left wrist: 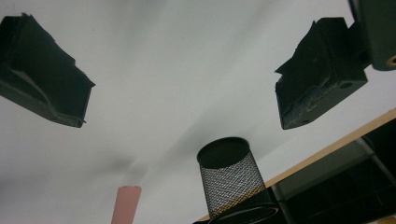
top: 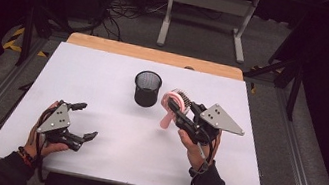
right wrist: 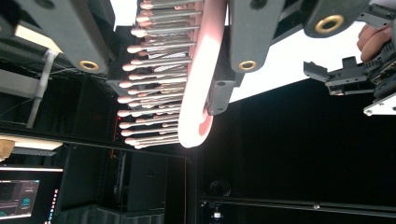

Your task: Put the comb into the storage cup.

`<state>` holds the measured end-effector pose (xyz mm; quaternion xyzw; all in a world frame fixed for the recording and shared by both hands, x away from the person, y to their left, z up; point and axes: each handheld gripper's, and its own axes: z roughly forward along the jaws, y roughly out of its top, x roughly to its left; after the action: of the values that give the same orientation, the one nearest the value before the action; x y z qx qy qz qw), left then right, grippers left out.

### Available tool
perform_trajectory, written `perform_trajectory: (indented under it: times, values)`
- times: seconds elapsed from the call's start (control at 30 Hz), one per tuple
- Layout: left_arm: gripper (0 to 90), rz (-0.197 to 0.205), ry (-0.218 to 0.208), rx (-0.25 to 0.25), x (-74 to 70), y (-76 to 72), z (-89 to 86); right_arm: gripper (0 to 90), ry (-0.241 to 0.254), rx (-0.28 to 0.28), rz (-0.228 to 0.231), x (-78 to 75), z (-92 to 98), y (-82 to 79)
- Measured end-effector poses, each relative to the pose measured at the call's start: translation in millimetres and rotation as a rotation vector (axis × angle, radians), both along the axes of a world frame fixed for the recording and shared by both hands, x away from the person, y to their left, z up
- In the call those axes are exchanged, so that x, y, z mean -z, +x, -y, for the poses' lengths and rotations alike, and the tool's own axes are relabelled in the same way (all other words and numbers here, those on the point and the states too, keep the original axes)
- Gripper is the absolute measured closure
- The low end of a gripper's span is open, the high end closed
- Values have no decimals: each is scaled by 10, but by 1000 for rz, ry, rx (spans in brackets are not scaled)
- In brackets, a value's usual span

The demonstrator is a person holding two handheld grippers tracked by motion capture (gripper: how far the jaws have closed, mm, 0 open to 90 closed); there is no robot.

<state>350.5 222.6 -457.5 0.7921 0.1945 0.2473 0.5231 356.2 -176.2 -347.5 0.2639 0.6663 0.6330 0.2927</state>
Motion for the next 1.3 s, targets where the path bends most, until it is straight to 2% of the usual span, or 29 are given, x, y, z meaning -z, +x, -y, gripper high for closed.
perform_trajectory:
  times: [0.13,0.37,0.6,0.7,0.77,0.93,1.1,1.3]
  values:
    - [43,-5,-8,-15,12,-30,-83,632,-1,-7,-16,-54,13,37]
    - [43,-12,-7,-30,33,-76,-173,632,-36,-3,11,-210,-3,75]
    - [42,-11,-29,-46,41,-119,-262,632,-32,20,9,-334,-20,122]
    - [41,-15,-24,-47,43,-137,-284,632,-46,28,16,-378,-38,136]
    - [42,-11,-27,-51,50,-141,-297,632,-35,35,19,-409,-43,146]
    - [41,-16,-18,-49,73,-156,-303,632,-44,36,36,-448,-70,188]
    - [47,-13,-36,-58,76,-156,-278,632,-42,43,45,-511,-81,230]
    - [45,-15,-33,-49,85,-158,-244,632,-36,60,62,-591,-70,249]
